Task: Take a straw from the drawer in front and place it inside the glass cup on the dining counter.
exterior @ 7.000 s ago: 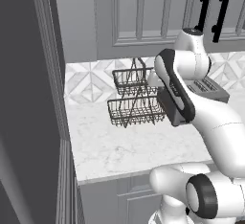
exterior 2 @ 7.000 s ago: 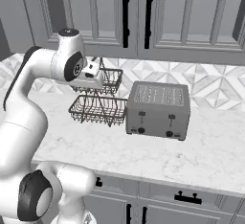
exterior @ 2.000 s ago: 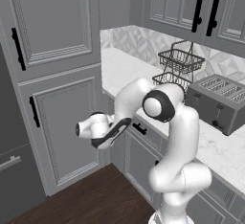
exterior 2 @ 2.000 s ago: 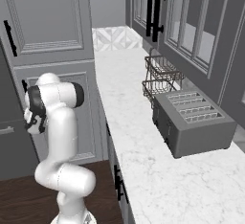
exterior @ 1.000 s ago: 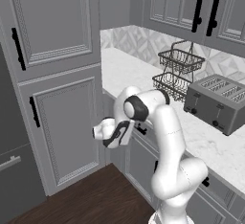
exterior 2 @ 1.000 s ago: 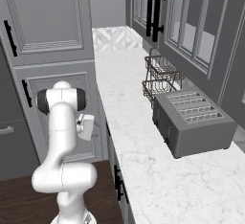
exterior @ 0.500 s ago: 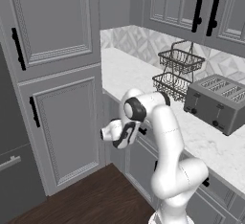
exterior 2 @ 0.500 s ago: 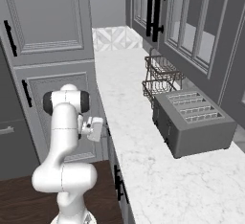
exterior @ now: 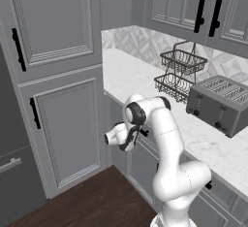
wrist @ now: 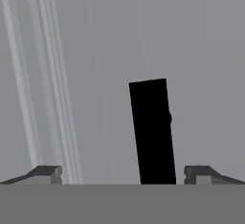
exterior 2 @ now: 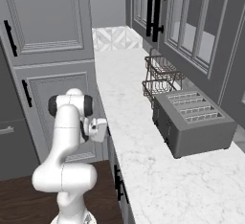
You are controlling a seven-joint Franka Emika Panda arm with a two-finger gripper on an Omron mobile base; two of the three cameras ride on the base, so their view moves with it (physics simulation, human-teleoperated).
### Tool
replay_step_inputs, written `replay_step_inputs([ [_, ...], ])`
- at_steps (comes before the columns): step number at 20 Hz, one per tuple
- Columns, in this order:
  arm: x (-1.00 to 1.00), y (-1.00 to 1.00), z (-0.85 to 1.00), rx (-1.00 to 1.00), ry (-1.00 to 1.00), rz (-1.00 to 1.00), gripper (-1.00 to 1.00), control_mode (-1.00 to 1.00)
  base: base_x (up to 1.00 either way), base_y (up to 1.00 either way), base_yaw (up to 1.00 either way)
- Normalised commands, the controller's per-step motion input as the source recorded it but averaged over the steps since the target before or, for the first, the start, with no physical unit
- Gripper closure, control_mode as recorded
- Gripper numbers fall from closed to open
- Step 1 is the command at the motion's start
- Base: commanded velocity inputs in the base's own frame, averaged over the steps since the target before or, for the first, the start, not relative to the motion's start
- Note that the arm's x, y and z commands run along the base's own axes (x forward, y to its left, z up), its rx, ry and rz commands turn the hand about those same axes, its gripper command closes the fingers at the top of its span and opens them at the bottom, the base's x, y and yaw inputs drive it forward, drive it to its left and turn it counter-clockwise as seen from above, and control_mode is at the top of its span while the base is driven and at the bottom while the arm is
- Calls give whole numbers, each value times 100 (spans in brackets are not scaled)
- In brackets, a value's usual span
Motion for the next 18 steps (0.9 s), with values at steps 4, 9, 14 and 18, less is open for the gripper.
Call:
replay_step_inputs([
  [4,33,0,-30,0,0,9,-100,-100,0,0,0],
  [9,4,0,-11,0,0,4,100,-100,0,0,0],
  [14,-8,25,0,4,0,1,100,-100,0,0,0],
  [18,-35,72,0,4,0,0,100,-100,0,0,0],
])
